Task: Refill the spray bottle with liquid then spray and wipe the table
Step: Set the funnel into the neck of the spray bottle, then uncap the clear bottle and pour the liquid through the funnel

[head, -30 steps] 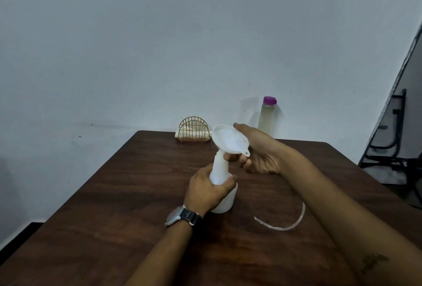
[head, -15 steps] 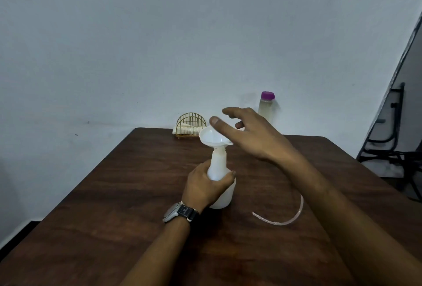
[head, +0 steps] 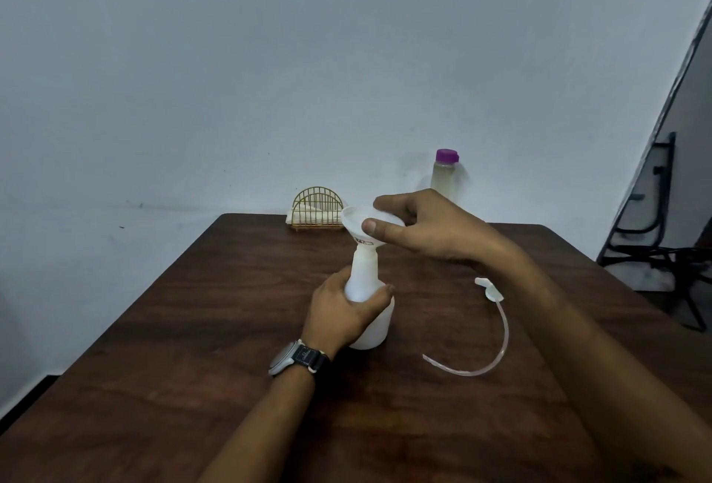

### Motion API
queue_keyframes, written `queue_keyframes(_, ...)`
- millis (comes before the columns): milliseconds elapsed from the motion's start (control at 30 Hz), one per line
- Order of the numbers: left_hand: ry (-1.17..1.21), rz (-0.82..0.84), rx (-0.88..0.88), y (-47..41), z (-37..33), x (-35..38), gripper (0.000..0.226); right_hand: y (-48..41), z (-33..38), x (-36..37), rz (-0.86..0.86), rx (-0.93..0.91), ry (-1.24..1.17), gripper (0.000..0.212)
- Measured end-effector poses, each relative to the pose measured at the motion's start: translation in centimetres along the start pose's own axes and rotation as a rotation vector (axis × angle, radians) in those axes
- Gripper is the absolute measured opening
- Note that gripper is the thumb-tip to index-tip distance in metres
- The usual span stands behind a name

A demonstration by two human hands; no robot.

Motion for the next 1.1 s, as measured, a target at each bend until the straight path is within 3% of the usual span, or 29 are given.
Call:
queue_keyframes(267,0.032,0.008,-0.020,0.0,-0.1,0.3,0.033,-0.9,-1.5,-0.9,-0.096,0.037,-0.232,0.076)
queue_keyframes(500,0.052,0.034,-0.017,-0.8,-0.1,1.1,0.024,-3.6,-10.7,-4.7,-0.481,0.256,-0.278,0.054)
queue_keyframes(700,0.043,0.037,-0.006,-2.7,0.3,2.0,0.023,-8.7,-19.0,-3.7,-0.464,0.470,-0.176,0.069)
queue_keyframes(1100,0.071,0.038,-0.042,-6.5,2.6,3.7,0.028,-21.4,-25.5,-1.3,-0.475,0.549,-0.193,0.095)
Point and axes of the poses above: each hand's wrist, its own y-axis away from the middle knuckle, its own x-axis out of the palm, z = x × y, the point moved 8 cm from there along -y, towards the middle knuckle, and after that the axes turned 9 degrees about x, right-handed, at the moved point
